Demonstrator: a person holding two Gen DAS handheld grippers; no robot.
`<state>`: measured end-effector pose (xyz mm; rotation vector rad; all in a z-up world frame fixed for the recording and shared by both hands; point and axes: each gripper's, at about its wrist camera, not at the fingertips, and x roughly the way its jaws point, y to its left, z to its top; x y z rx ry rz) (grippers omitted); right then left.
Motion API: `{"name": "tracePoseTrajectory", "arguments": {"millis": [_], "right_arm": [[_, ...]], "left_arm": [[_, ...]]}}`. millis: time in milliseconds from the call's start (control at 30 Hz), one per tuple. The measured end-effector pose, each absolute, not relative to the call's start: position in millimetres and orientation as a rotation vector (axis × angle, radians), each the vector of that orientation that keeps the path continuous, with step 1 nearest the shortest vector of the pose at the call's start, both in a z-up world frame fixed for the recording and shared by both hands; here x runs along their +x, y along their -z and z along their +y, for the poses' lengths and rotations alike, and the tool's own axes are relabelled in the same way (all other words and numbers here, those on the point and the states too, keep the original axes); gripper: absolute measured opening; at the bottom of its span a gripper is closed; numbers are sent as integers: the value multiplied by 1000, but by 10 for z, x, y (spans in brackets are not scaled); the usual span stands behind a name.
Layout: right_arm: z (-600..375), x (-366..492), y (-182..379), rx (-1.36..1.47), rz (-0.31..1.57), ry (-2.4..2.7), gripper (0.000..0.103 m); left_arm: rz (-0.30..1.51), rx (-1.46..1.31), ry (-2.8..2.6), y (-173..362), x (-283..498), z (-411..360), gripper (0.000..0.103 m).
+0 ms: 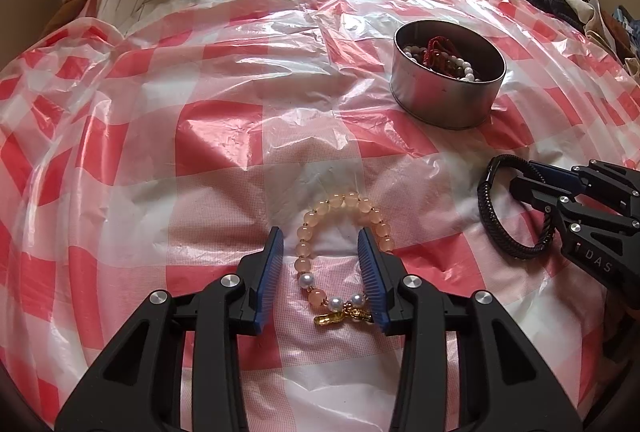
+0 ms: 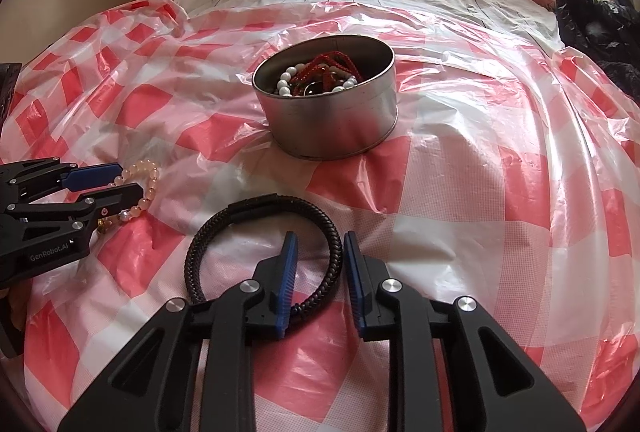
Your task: Organize jewelry
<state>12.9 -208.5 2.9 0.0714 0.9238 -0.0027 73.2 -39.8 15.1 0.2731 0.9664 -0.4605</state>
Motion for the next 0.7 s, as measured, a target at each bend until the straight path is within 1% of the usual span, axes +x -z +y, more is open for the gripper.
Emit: {"name": "tracePoseTrajectory", "arguments": {"millis": [267, 700], "right_arm": [[-2080, 129, -29, 71, 924, 3, 24], [-2073, 125, -26, 67, 924, 4, 26]], "left_arm": [[965, 278, 461, -151, 726, -401, 39], [960, 294, 457, -141, 727, -411, 40]]}}
